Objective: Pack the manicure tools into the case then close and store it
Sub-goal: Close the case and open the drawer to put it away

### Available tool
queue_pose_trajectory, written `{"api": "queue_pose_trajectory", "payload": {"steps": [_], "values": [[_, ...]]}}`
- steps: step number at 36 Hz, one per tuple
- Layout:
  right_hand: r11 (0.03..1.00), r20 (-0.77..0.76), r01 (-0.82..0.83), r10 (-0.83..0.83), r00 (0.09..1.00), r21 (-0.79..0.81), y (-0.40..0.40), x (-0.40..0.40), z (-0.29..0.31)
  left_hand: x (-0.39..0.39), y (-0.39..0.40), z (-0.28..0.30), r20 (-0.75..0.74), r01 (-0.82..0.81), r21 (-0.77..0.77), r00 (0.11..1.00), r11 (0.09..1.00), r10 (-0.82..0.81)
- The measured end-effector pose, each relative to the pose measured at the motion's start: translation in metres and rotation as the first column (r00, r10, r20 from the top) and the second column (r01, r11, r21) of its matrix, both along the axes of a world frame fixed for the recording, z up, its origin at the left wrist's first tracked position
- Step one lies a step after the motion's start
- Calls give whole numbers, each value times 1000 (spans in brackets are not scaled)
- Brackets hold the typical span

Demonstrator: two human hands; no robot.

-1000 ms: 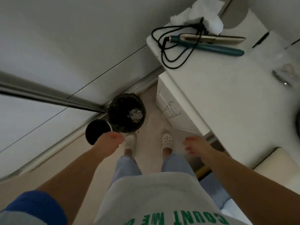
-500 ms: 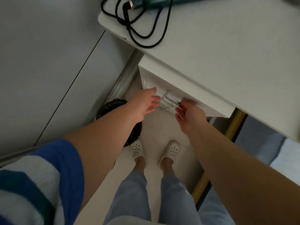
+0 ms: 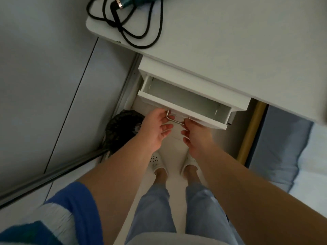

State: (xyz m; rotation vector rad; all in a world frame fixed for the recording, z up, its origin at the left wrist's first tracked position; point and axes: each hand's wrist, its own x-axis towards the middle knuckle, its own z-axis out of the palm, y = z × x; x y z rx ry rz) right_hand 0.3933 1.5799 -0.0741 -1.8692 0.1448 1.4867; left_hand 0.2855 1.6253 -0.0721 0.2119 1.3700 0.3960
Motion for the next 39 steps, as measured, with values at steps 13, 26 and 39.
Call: {"api": "queue_pose_trajectory", "payload": {"steps": [13, 26, 39], "values": [[994, -72, -70, 63, 995, -87, -67, -39, 12, -56, -65, 12, 40, 8, -137, 999, 990, -3], [977, -162, -166, 143, 976, -137, -76, -30, 30, -60, -65, 26, -27, 49, -192, 998, 980, -55], [931, 12, -341, 345, 938, -132, -104, 54, 117, -38, -54, 114, -282, 480, -75, 830, 874, -481]]}}
